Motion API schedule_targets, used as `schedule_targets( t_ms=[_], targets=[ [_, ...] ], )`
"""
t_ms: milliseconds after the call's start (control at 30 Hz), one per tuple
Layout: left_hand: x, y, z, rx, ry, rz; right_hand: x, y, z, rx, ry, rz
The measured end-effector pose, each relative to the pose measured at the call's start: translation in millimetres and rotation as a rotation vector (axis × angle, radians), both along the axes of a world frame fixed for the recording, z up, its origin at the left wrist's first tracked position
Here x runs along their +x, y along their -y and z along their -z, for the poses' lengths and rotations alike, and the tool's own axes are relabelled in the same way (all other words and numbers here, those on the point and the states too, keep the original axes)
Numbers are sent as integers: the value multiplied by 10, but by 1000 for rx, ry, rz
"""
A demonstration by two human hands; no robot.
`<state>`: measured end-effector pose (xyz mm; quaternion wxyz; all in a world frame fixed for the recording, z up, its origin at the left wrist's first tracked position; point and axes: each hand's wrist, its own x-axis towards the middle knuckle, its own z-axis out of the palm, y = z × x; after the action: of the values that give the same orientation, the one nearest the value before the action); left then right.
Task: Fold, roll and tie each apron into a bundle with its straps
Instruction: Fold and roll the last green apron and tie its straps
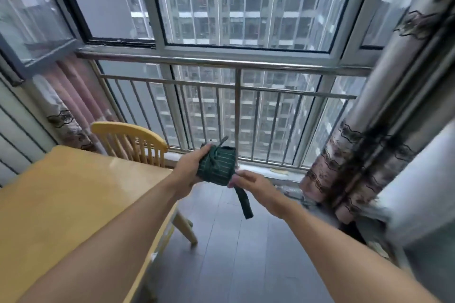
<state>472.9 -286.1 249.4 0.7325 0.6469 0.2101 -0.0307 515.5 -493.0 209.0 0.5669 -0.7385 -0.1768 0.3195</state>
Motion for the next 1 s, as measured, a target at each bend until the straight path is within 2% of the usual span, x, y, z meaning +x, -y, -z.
schedule_targets(
  t_ms=[167, 433, 500, 600, 667, 800, 867, 933, 1000],
  targets=[
    [290, 928, -160, 18, -34, 133, 45, 1113, -96, -81, 163, 105],
    [914, 2133, -178, -1, -78, 352, 110, 2681, -404, -161, 126, 242],
    [1150, 2450, -197, 3, -78, 395, 237, 3080, -438, -241, 187, 322],
    [1544, 2871, -198, 3, -88, 460, 519, 3768, -450, -512, 293, 486],
    [1818, 3163, -190, -1, -105, 468, 707, 4229, -560, -611, 302, 654],
    [2355, 3725, -21, 31, -154, 526, 972, 4974, -1180, -447, 341, 1164],
    [2614, 4029, 107, 49, -205, 592, 1119, 5292, -1490, -381, 360, 1346],
    [2842, 4379, 191, 60, -235, 652, 1254, 5526, -1774, -437, 359, 1417],
    [3014, 4720, 243, 80, -234, 695, 1403, 5672, -2023, -417, 282, 1368]
  ],
)
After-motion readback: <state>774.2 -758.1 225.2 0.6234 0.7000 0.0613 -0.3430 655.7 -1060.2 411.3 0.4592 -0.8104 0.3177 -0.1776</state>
